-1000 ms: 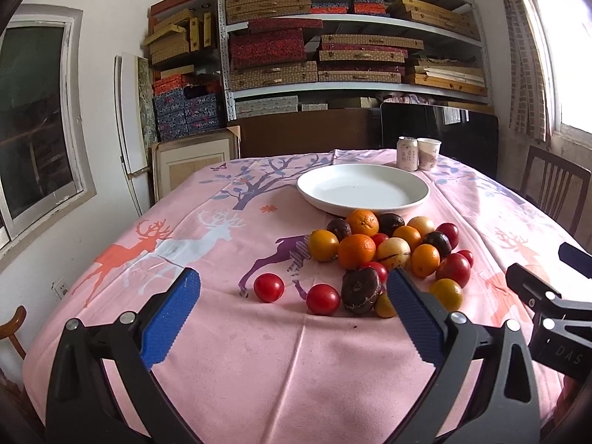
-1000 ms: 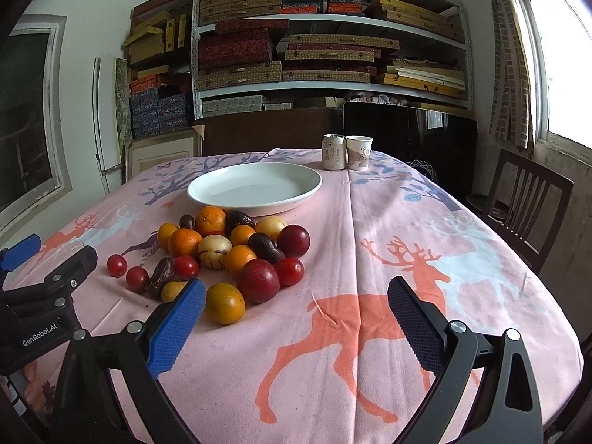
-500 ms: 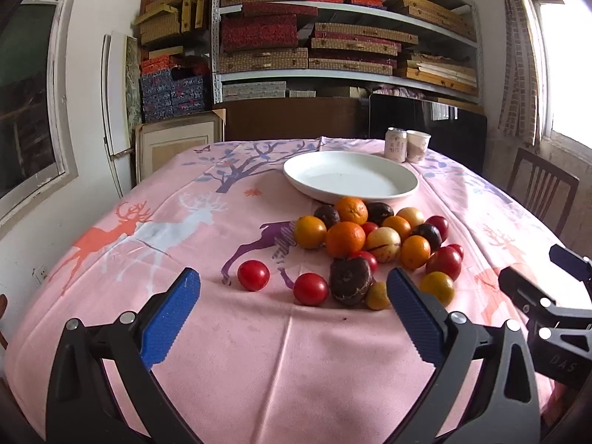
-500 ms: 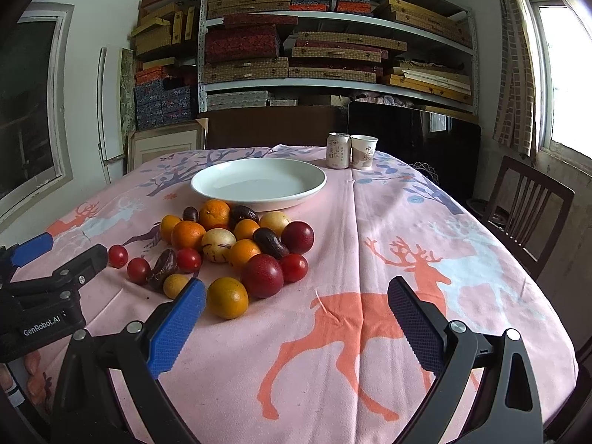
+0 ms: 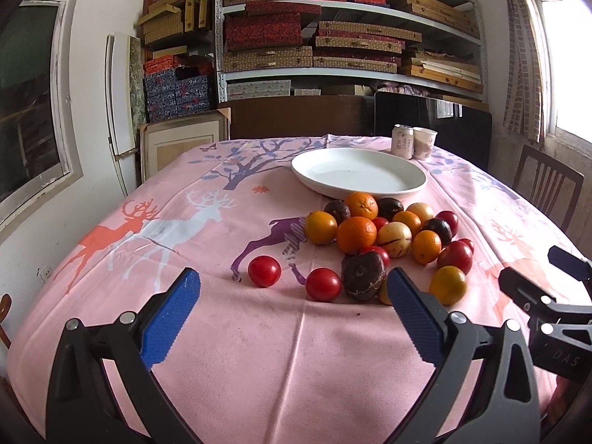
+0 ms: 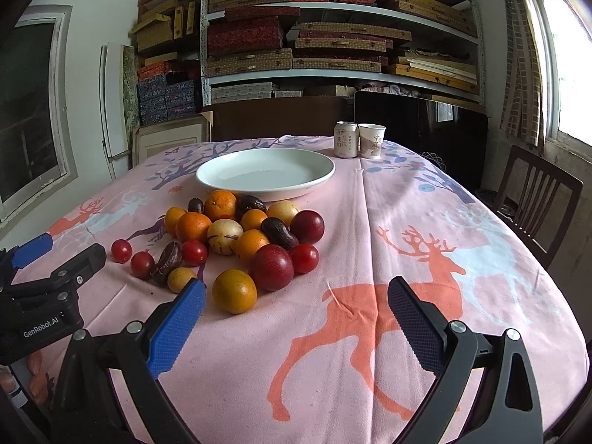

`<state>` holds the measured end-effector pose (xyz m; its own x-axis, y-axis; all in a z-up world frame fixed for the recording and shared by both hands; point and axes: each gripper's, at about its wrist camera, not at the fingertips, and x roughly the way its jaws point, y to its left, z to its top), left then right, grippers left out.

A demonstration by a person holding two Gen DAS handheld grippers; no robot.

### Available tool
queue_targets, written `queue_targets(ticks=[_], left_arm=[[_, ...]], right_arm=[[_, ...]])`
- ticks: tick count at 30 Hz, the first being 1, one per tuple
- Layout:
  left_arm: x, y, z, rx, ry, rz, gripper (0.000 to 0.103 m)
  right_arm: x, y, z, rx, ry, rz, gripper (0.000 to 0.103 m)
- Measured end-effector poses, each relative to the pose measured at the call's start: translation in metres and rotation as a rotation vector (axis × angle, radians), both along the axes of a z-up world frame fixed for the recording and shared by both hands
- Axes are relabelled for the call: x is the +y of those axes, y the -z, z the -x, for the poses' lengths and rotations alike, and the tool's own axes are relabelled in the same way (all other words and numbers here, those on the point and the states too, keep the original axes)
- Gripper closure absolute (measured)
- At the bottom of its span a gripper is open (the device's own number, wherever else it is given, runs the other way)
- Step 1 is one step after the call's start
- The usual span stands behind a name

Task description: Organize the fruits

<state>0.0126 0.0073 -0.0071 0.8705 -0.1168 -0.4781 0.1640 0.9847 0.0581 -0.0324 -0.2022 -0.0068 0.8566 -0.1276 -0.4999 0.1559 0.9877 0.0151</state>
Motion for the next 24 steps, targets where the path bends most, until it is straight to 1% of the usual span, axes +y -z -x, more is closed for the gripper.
queue_targets(ticks=[3, 5, 7, 9, 10, 12, 14, 16, 18, 20, 21, 23, 24], left_arm=[[-0.001, 0.002, -0.003, 0.010, -0.010, -0.020, 0.004], [-0.002, 0.004, -0.004, 0.025, 0.009, -0.031, 0.004], [-0.003, 0.004, -0.005, 0.052, 0.066, -0.059, 0.004], [-0.001, 0.005, -0.007, 0.084, 0.120, -0.105, 0.004], [0.000, 0.007, -0.010, 0.112, 0.148, -0.135, 0.004], [0.002, 0.013, -0.018, 0.165, 0.170, -0.188, 0.004], [0.008, 0.020, -0.031, 0.216, 0.168, -0.230, 0.004], [0.015, 0.026, -0.047, 0.262, 0.146, -0.255, 0.004], [0.022, 0.032, -0.064, 0.282, 0.096, -0.272, 0.004], [0.028, 0.036, -0.081, 0.313, 0.053, -0.281, 0.004], [0.030, 0.037, -0.089, 0.331, 0.058, -0.275, 0.004], [0.033, 0.040, -0.102, 0.378, 0.083, -0.250, 0.004], [0.033, 0.040, -0.106, 0.389, 0.100, -0.236, 0.004]], right_arm=[[-0.003, 0.000, 0.000, 0.006, -0.005, -0.014, 0.004], [-0.004, 0.001, -0.001, 0.013, -0.016, -0.020, 0.004], [-0.004, 0.002, -0.004, 0.039, -0.044, -0.020, 0.004], [-0.003, 0.003, -0.011, 0.091, -0.102, -0.008, 0.004], [-0.002, 0.003, -0.016, 0.122, -0.132, 0.006, 0.004], [0.001, 0.004, -0.024, 0.169, -0.175, 0.047, 0.004], [0.007, 0.004, -0.031, 0.202, -0.207, 0.103, 0.004], [0.011, 0.004, -0.038, 0.220, -0.235, 0.129, 0.004], [0.011, 0.004, -0.046, 0.235, -0.246, 0.106, 0.004], [0.009, 0.005, -0.055, 0.251, -0.264, 0.041, 0.004], [0.010, 0.006, -0.060, 0.263, -0.277, 0.017, 0.004], [0.013, 0.009, -0.069, 0.283, -0.271, 0.020, 0.004], [0.014, 0.011, -0.073, 0.289, -0.260, 0.029, 0.011]])
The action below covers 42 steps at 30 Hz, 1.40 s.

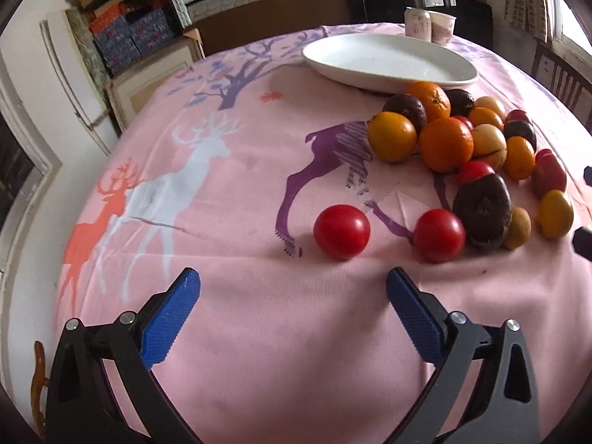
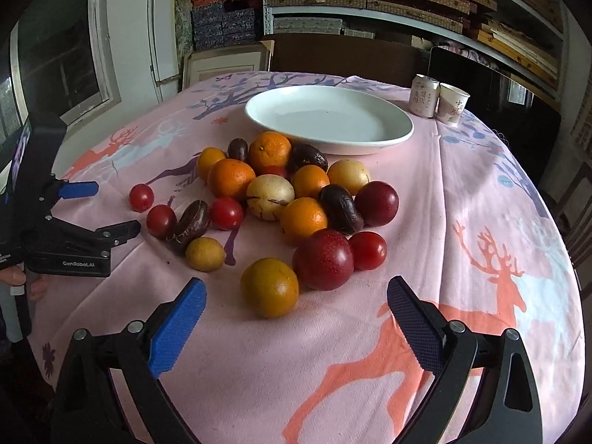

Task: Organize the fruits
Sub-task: 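Grasp a red cherry tomato with the left tool while the right tool grasps a yellow tomato, then carry both tomatoes over the white plate and open both tools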

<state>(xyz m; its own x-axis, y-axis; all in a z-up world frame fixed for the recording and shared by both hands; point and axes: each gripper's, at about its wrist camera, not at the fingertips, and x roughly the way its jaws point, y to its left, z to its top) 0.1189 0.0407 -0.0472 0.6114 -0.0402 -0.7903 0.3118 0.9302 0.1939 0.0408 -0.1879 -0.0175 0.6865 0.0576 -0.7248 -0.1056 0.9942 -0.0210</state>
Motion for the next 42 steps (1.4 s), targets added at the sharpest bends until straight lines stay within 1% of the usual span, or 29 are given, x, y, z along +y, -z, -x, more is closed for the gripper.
queue_targets(ticks=[1, 2, 4, 7, 8, 10, 11, 12, 13, 14, 16, 18, 21, 23, 25, 27, 29, 30, 31, 33, 35, 37, 39, 42], left_arm=[[0.000, 0.000, -0.004, 0.016, 0.014, 0.012, 0.004], [-0.001, 0.001, -0.008, 0.030, 0.023, 0.022, 0.004], [0.001, 0.002, -0.018, 0.065, 0.046, 0.055, 0.004], [0.009, 0.006, -0.032, 0.131, 0.050, 0.140, 0.004], [0.011, 0.006, -0.034, 0.132, 0.054, 0.154, 0.004], [0.005, 0.006, -0.033, 0.126, 0.068, 0.139, 0.005], [0.002, 0.005, -0.032, 0.122, 0.090, 0.145, 0.016], [-0.001, 0.002, -0.027, 0.109, 0.130, 0.160, 0.025], [-0.003, 0.001, -0.024, 0.097, 0.164, 0.167, 0.045], [-0.007, 0.000, -0.021, 0.091, 0.190, 0.166, 0.064], [-0.012, -0.001, -0.017, 0.081, 0.219, 0.150, 0.074], [-0.018, -0.002, -0.013, 0.072, 0.237, 0.135, 0.074], [-0.019, -0.011, -0.004, 0.042, 0.268, 0.156, 0.074], [-0.015, -0.023, 0.001, 0.014, 0.255, 0.190, 0.074], [-0.009, -0.039, 0.000, 0.002, 0.214, 0.235, 0.075], [-0.010, -0.055, -0.004, -0.025, 0.193, 0.261, 0.074], [-0.021, -0.069, -0.015, -0.071, 0.171, 0.235, 0.074], [-0.028, -0.075, -0.025, -0.085, 0.154, 0.239, 0.074], [-0.032, -0.079, -0.035, -0.094, 0.131, 0.260, 0.074], [-0.044, -0.087, -0.060, -0.102, 0.098, 0.304, 0.074], [-0.060, -0.091, -0.087, -0.111, 0.092, 0.316, 0.074], [-0.074, -0.091, -0.112, -0.108, 0.091, 0.328, 0.074], [-0.086, -0.087, -0.136, -0.099, 0.102, 0.328, 0.074], [-0.102, -0.075, -0.158, -0.090, 0.099, 0.277, 0.074]], right_arm=[[0.000, 0.002, -0.003, 0.005, 0.015, -0.007, 0.019], [-0.001, 0.005, -0.008, 0.024, 0.036, -0.031, 0.022], [0.000, 0.012, -0.013, 0.066, 0.051, -0.045, 0.030], [0.007, 0.021, -0.019, 0.099, 0.069, -0.047, 0.034], [0.007, 0.022, -0.019, 0.094, 0.083, -0.043, 0.036], [0.008, 0.022, -0.020, 0.092, 0.095, -0.046, 0.040], [0.008, 0.022, -0.019, 0.091, 0.096, -0.045, 0.042], [0.009, 0.022, -0.016, 0.092, 0.089, -0.056, 0.051], [0.009, 0.021, -0.013, 0.094, 0.068, -0.087, 0.067], [0.009, 0.019, -0.009, 0.094, 0.071, -0.106, 0.066], [0.006, 0.017, -0.005, 0.087, 0.080, -0.104, 0.066], [0.001, 0.017, -0.002, 0.087, 0.092, -0.112, 0.066], [-0.009, 0.009, 0.007, 0.060, 0.094, -0.134, 0.066], [-0.016, -0.004, 0.014, 0.012, 0.102, -0.132, 0.066], [-0.025, -0.020, 0.019, -0.046, 0.109, -0.138, 0.066], [-0.035, -0.038, 0.014, -0.108, 0.095, -0.138, 0.066], [-0.041, -0.053, -0.005, -0.141, 0.075, -0.127, 0.066], [-0.044, -0.058, -0.019, -0.143, 0.053, -0.132, 0.066], [-0.045, -0.063, -0.034, -0.141, 0.022, -0.144, 0.066], [-0.047, -0.069, -0.073, -0.114, 0.011, -0.154, 0.066], [-0.048, -0.072, -0.112, -0.107, 0.011, -0.134, 0.066], [-0.049, -0.070, -0.146, -0.079, 0.004, -0.114, 0.066], [-0.049, -0.062, -0.178, -0.035, -0.053, -0.130, 0.066], [-0.048, -0.044, -0.210, 0.010, -0.076, -0.101, 0.066]])
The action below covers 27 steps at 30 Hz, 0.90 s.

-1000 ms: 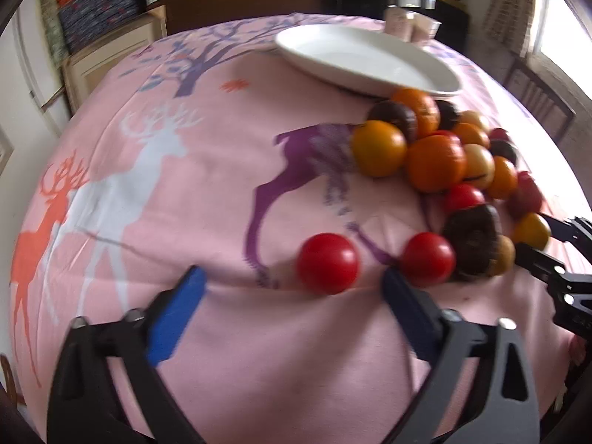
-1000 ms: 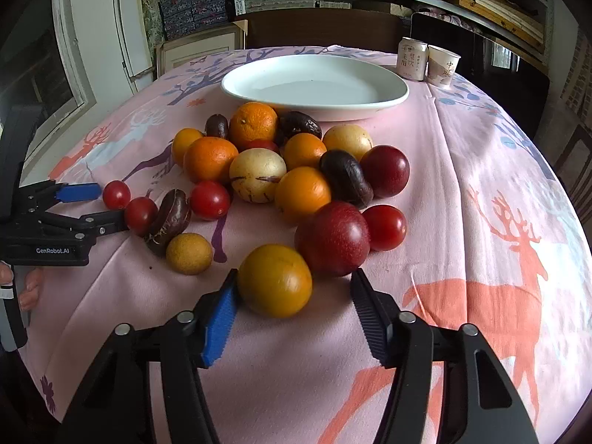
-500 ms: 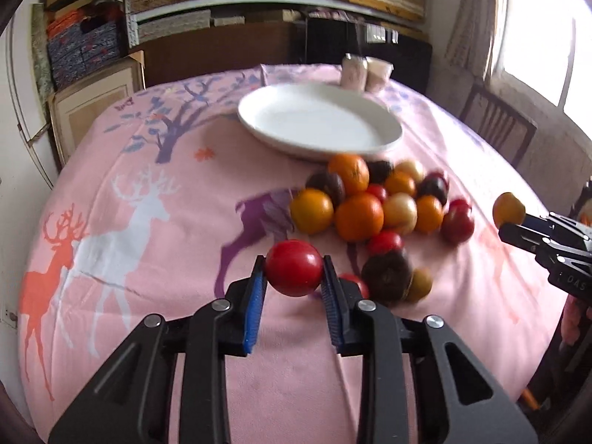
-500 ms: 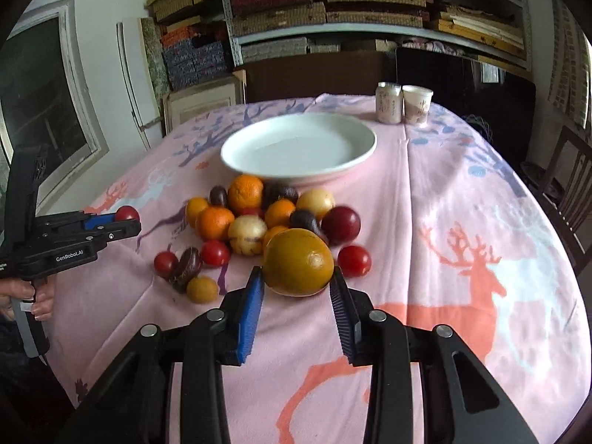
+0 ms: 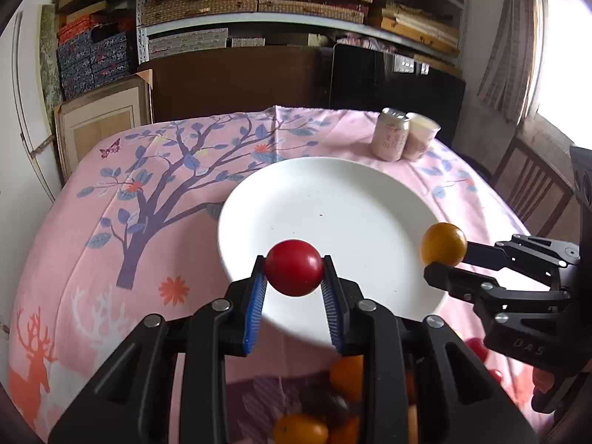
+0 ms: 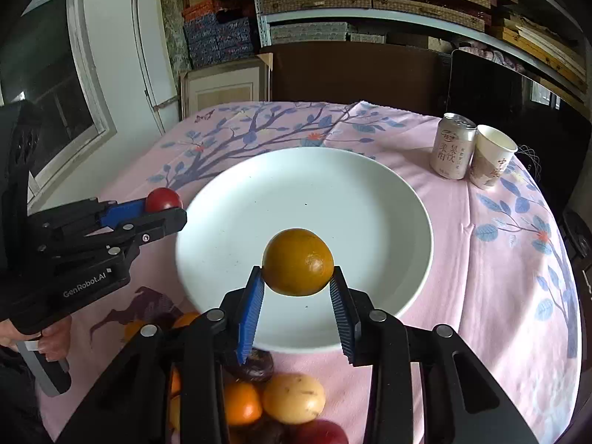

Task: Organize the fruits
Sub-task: 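Carry both tomatoes over the white plate and open both tools, then grasp a red cherry tomato with the left tool while the right tool grasps another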

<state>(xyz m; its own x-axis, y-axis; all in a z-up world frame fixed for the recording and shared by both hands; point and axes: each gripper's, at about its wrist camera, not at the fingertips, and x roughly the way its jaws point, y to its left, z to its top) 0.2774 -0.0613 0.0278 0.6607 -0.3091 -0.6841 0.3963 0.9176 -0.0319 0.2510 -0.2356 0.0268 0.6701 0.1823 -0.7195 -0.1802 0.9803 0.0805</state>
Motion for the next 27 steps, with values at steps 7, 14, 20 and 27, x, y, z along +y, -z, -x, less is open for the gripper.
queue_targets(ticks=[7, 14, 20, 27], left_arm=[[-0.009, 0.015, -0.028, 0.024, -0.003, -0.013, 0.004], [0.035, 0.001, 0.007, 0.033, -0.052, 0.055, 0.004], [0.071, 0.022, 0.075, 0.103, 0.010, -0.094, 0.004], [0.081, 0.045, 0.123, 0.149, 0.126, -0.182, 0.004]], right_arm=[[-0.012, 0.023, -0.013, 0.024, -0.046, 0.007, 0.012], [-0.050, 0.007, 0.052, -0.027, 0.030, -0.046, 0.007], [-0.063, 0.024, 0.125, -0.038, 0.037, 0.091, 0.007], [-0.079, 0.056, 0.131, 0.065, 0.045, -0.029, 0.007]])
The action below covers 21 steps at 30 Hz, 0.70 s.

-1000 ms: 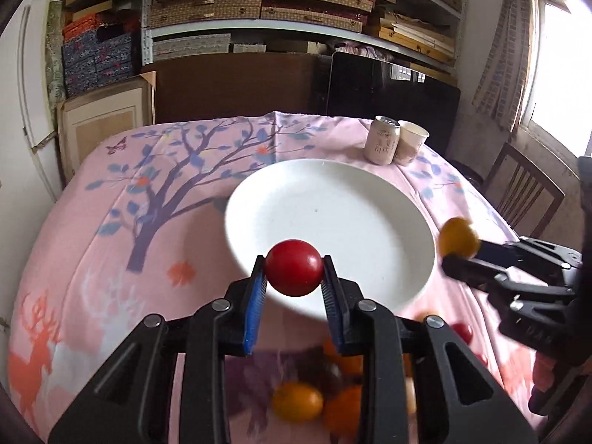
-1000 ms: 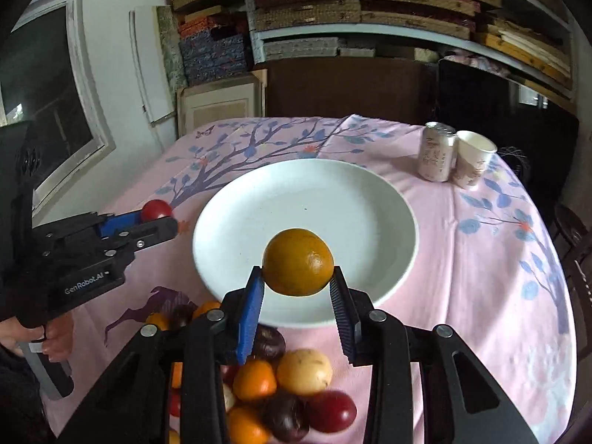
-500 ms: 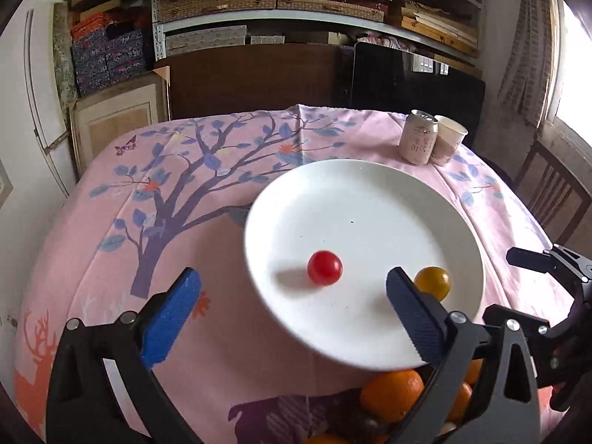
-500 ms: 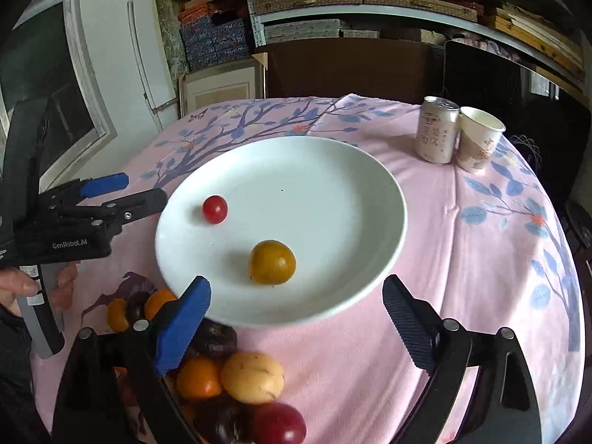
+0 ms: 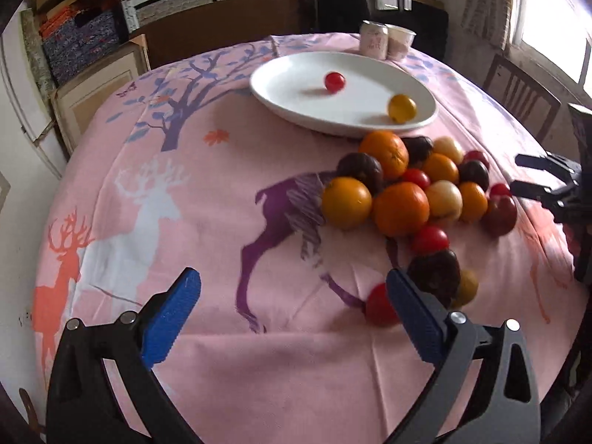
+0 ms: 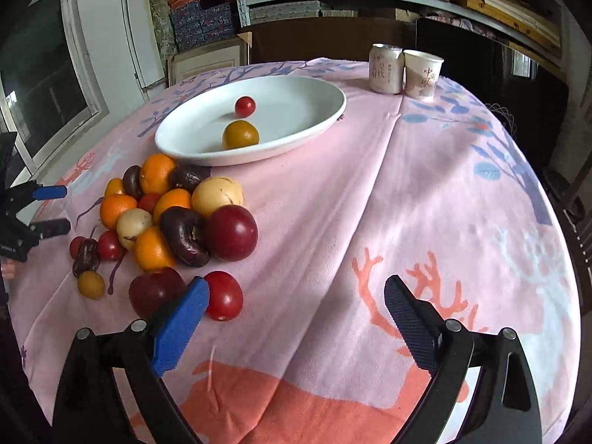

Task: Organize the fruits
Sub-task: 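Grasp a red cherry tomato with the left tool while the right tool grasps another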

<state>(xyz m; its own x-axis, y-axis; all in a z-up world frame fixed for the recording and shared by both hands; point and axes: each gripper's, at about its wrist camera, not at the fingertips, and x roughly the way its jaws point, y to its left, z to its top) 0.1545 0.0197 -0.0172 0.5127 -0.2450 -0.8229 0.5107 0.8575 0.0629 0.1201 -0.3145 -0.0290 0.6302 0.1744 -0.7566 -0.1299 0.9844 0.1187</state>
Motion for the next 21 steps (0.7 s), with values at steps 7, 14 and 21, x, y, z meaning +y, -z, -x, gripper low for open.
queue_targets(ticks=[7, 14, 21], left_arm=[[-0.031, 0.012, 0.019, -0.020, 0.122, -0.073, 0.004], [-0.040, 0.029, 0.026, 0.038, 0.165, -0.083, 0.006], [-0.043, 0.021, 0.034, 0.024, 0.256, -0.008, 0.073]], right_arm=[[0.016, 0.006, -0.001, 0.033, -0.031, -0.025, 0.007], [0.014, 0.009, 0.002, 0.050, -0.029, -0.107, 0.020], [0.048, -0.003, 0.022, 0.020, -0.068, -0.059, 0.079]])
